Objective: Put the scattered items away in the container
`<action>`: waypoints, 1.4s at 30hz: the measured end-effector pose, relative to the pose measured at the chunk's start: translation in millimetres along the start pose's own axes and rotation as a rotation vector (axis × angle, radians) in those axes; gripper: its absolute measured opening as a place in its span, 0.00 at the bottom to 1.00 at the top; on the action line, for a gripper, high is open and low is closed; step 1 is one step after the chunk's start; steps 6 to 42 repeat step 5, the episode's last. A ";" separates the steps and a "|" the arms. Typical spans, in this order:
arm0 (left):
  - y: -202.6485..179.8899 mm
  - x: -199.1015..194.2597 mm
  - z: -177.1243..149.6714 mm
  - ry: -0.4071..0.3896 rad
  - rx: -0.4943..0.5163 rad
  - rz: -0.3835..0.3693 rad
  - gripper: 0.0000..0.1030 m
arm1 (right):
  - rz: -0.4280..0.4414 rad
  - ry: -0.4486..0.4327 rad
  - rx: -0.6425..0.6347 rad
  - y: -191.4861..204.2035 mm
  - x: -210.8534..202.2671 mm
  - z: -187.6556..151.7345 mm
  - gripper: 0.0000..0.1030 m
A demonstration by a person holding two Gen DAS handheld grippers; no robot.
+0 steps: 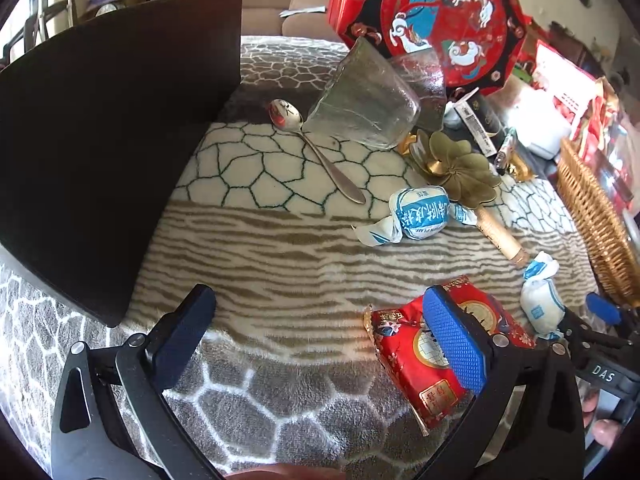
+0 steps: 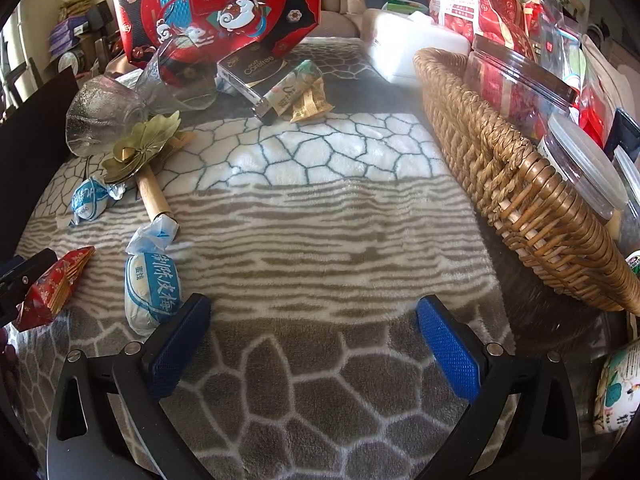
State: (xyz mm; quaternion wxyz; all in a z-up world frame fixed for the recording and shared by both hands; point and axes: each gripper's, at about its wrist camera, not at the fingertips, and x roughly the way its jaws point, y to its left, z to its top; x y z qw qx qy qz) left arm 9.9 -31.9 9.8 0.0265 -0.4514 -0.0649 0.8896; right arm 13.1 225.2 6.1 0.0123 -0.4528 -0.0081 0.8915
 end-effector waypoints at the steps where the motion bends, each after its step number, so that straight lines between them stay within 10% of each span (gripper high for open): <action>1: 0.8 -0.7 -0.4 0.000 0.001 0.002 1.00 | 0.000 0.000 0.000 0.8 -0.1 0.1 1.00; 42: 2.9 -0.8 0.1 -0.001 -0.002 -0.004 1.00 | 0.000 0.000 0.000 -0.2 0.0 0.0 1.00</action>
